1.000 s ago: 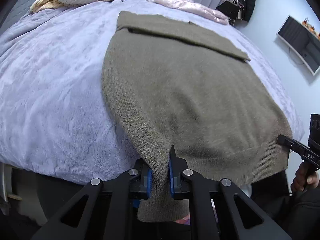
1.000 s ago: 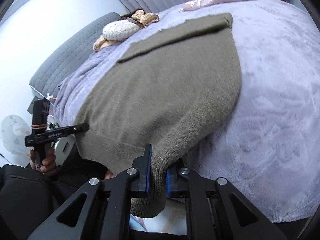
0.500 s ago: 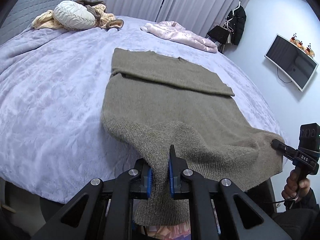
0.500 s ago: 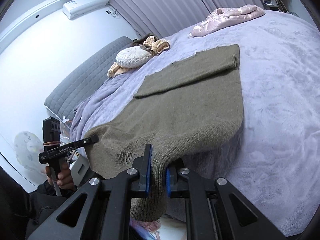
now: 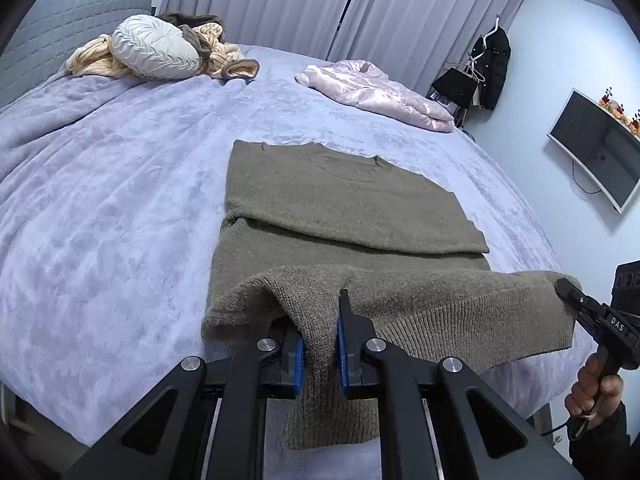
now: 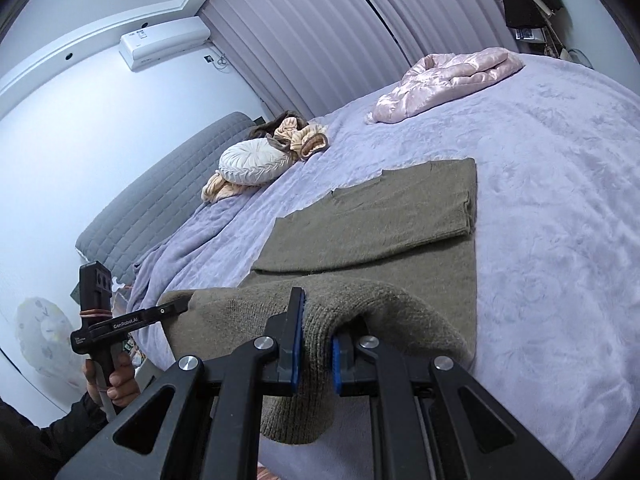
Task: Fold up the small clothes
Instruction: 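Lift the hem with both grippers and fold it toward the collar, then carry the held hem with both grippers over the body toward the collar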
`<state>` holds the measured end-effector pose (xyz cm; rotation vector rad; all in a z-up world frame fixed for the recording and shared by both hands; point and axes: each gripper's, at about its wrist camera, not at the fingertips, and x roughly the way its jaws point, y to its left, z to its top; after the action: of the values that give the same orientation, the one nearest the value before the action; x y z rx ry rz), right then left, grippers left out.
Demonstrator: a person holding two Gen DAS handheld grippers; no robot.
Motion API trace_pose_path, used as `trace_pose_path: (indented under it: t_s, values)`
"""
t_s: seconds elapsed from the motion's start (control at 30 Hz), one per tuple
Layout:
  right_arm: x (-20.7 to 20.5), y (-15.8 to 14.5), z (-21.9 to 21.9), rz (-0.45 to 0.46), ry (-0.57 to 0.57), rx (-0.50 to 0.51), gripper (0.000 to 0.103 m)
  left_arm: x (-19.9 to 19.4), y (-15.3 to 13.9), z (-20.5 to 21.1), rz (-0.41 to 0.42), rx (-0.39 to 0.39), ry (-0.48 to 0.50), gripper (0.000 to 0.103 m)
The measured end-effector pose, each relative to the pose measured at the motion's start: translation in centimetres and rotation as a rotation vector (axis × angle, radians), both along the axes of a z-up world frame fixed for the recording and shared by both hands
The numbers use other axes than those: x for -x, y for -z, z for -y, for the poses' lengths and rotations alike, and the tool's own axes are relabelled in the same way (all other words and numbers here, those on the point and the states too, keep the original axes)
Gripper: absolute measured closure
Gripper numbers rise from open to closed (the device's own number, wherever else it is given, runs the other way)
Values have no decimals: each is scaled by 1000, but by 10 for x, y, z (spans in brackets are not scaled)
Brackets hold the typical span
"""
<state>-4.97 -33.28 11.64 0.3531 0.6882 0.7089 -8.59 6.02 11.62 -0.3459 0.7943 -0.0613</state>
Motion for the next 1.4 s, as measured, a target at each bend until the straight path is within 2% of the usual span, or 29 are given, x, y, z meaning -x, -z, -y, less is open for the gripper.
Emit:
trace_pose_path:
  t_s: [0.33, 0.5, 0.73, 0.97, 1.23, 1.4]
  values:
    - [-49, 1, -17, -38, 62, 72, 91, -49, 4, 13, -88, -123, -57, 89]
    - [-68, 0, -23, -55, 85, 98, 91, -65, 3, 14, -102, -145, -60, 89]
    - [-89, 1, -30, -70, 98, 120, 91, -84, 7, 12, -119, -156, -65, 89]
    - [-106, 0, -35, -81, 117, 121, 91, -101, 4, 6, -123, -137, -73, 89]
    - [-109, -4, -38, -78, 141, 138, 91, -105, -2, 9, -113, -136, -85, 89]
    - [-108, -7, -40, -75, 147, 148, 91, -107, -4, 4, -119, -103, -100, 89]
